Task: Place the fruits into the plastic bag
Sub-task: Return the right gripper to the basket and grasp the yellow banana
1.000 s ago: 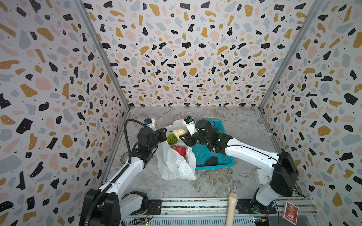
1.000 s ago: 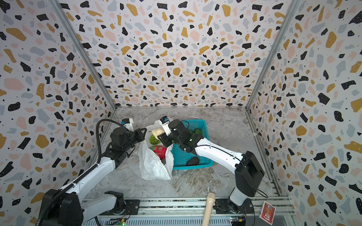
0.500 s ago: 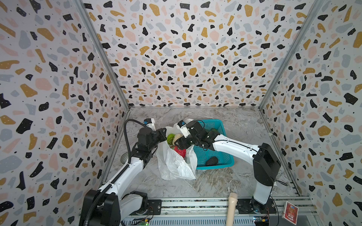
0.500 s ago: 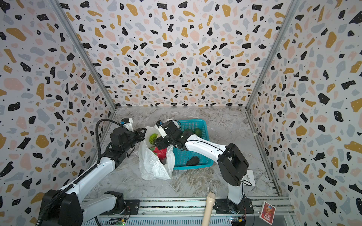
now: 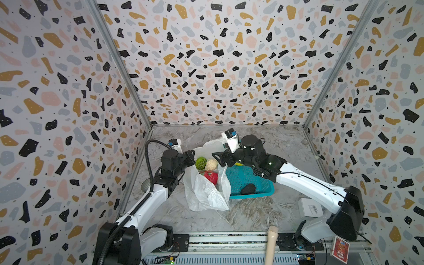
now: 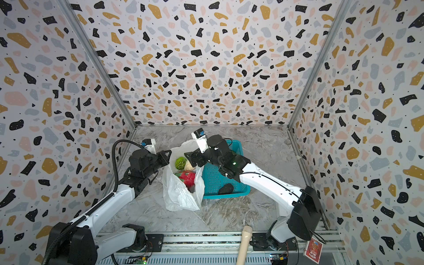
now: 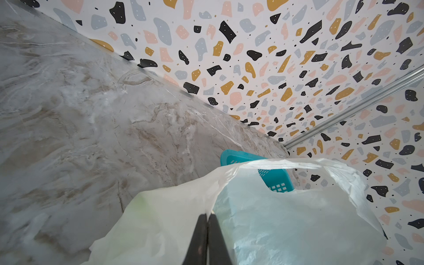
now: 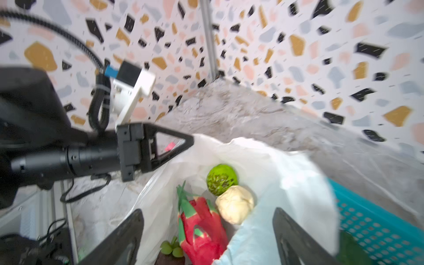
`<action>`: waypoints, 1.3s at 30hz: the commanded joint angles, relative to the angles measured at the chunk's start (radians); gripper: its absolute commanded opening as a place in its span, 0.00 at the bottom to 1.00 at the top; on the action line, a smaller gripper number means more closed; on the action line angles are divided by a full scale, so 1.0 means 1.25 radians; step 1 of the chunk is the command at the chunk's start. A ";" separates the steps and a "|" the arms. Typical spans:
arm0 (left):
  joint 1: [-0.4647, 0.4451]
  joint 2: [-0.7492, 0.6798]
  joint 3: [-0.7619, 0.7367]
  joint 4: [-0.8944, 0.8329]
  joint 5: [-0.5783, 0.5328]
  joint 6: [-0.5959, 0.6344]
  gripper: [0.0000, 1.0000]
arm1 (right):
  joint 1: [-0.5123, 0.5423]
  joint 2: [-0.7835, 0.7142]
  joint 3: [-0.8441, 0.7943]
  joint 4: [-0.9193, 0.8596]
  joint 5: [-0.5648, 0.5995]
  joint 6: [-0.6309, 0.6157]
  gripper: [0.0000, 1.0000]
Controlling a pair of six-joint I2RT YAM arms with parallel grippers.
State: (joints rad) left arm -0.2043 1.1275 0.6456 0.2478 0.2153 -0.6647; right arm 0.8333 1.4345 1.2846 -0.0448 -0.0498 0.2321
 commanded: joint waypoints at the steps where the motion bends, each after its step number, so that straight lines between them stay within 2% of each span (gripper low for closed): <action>1: -0.003 -0.005 -0.014 0.032 -0.002 0.007 0.00 | -0.090 -0.051 -0.056 0.015 0.083 0.075 0.89; 5: -0.004 -0.002 -0.011 0.034 0.000 0.005 0.00 | -0.213 -0.052 -0.121 -0.013 0.021 0.199 0.88; 9: -0.004 -0.004 -0.013 0.034 -0.001 0.007 0.00 | -0.273 0.002 -0.163 -0.016 -0.073 0.249 0.87; 14: -0.004 -0.004 -0.015 0.035 0.000 0.006 0.00 | -0.278 0.128 -0.151 -0.034 -0.145 0.240 0.80; 19: -0.004 -0.005 -0.015 0.033 0.001 0.005 0.00 | -0.278 0.232 -0.125 -0.033 -0.174 0.248 0.75; 29: -0.005 -0.007 -0.017 0.033 -0.001 0.008 0.00 | -0.277 0.324 -0.113 0.004 -0.188 0.244 0.67; 32: -0.005 -0.005 -0.016 0.033 -0.001 0.008 0.00 | -0.277 0.346 -0.110 0.026 -0.192 0.245 0.60; 39: -0.004 -0.005 -0.015 0.031 0.001 0.007 0.00 | -0.277 0.355 -0.100 0.041 -0.188 0.234 0.34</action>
State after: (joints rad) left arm -0.2050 1.1278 0.6361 0.2485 0.2157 -0.6651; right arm 0.4839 1.8954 1.1275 -0.0139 -0.2813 0.5335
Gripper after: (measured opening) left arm 0.047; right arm 0.357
